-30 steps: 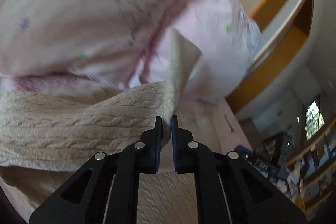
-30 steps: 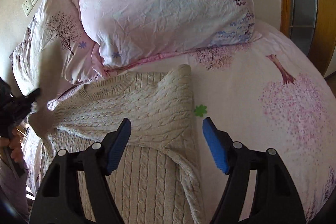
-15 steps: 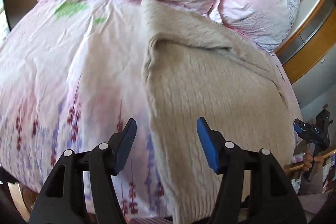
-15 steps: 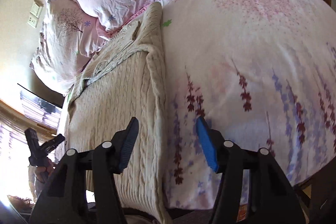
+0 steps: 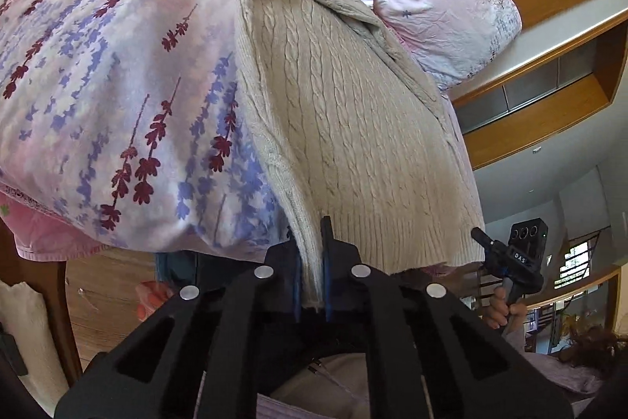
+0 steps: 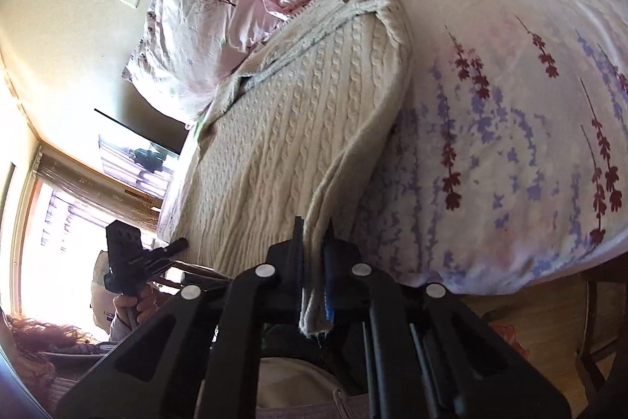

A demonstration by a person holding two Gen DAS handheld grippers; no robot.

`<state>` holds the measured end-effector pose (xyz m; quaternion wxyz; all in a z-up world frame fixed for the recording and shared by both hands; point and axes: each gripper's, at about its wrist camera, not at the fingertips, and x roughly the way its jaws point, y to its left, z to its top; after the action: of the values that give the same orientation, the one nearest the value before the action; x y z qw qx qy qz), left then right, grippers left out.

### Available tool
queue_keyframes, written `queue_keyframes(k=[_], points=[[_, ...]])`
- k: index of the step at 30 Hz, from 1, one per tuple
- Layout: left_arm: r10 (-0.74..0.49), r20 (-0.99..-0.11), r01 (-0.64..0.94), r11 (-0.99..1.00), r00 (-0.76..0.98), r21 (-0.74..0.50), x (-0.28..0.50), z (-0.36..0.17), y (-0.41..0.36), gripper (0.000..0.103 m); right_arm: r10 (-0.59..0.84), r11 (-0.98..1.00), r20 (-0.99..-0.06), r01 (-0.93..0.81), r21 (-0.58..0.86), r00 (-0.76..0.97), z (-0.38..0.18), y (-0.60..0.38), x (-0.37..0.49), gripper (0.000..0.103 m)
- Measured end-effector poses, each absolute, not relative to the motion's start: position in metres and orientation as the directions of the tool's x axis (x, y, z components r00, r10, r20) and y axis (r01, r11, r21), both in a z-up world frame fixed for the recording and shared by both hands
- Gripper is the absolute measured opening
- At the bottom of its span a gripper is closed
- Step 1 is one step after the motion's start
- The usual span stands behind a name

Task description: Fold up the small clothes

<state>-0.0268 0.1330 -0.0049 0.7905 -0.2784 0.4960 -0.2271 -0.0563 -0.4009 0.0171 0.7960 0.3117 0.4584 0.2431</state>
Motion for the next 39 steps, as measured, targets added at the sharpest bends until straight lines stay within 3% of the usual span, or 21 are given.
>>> queue_keyframes(k=[6,11,12,13,14,15,16,17,20,27,30,33,35,39], points=[[-0.634,-0.547,0.239,0.744,0.546,-0.624,0.049,0.069,0.142,0.006,0.668,0.67,-0.428,-0.244,0.701,0.608,0.079,-0.405,0.004,0.007],[-0.518,-0.497,0.172,0.793,0.696,-0.585,0.172,0.112,0.141,0.007,0.603,0.611,-0.295,-0.192,0.768,0.741,0.086,-0.415,0.126,0.009],[-0.488,-0.518,0.147,0.812,0.703,-0.565,0.198,0.111,0.136,0.012,0.569,0.609,-0.312,-0.135,0.782,0.76,0.076,-0.415,0.155,0.02],[-0.447,-0.55,0.113,0.837,0.705,-0.535,0.223,0.107,0.13,0.023,0.534,0.621,-0.364,-0.062,0.781,0.763,0.065,-0.412,0.182,0.055],[-0.4,-0.589,0.069,0.862,0.703,-0.503,0.241,0.101,0.129,0.031,0.494,0.638,-0.434,0.025,0.77,0.754,0.052,-0.413,0.199,0.071],[-0.343,-0.637,0.006,0.883,0.69,-0.469,0.255,0.093,0.129,0.043,0.561,0.604,-0.438,0.015,0.797,0.702,0.038,-0.412,0.217,0.077],[-0.32,-0.667,-0.034,0.887,0.673,-0.461,0.26,0.085,0.137,0.045,0.477,0.637,-0.542,0.152,0.756,0.692,0.027,-0.415,0.217,0.076],[-0.34,-0.667,-0.044,0.872,0.663,-0.488,0.26,0.08,0.147,0.045,0.506,0.629,-0.54,0.14,0.764,0.672,0.021,-0.417,0.214,0.076],[-0.383,-0.645,-0.035,0.843,0.661,-0.536,0.241,0.068,0.179,0.062,0.445,0.725,-0.564,0.09,0.683,0.696,0.028,-0.427,0.194,0.077],[-0.538,-0.675,-0.042,0.766,0.506,-0.642,0.228,0.013,0.182,0.062,0.468,0.754,-0.565,0.025,0.656,0.68,0.035,-0.434,0.183,0.077],[-0.552,-0.643,-0.029,0.746,0.531,-0.665,0.227,0.007,0.175,0.061,0.481,0.759,-0.565,0.004,0.651,0.67,0.033,-0.424,0.184,0.077],[-0.599,-0.601,-0.077,0.671,0.528,-0.737,0.236,-0.008,0.171,0.023,0.49,0.757,-0.566,-0.002,0.654,0.663,0.03,-0.422,0.183,0.077],[-0.608,-0.578,-0.08,0.649,0.544,-0.757,0.235,-0.004,0.167,0.019,0.489,0.757,-0.567,0.002,0.654,0.663,0.029,-0.424,0.18,0.077],[-0.717,-0.425,0.087,0.557,0.553,-0.826,0.235,0.051,0.125,0.015,0.448,0.773,-0.556,0.01,0.635,0.7,0.035,-0.443,0.169,0.077]])
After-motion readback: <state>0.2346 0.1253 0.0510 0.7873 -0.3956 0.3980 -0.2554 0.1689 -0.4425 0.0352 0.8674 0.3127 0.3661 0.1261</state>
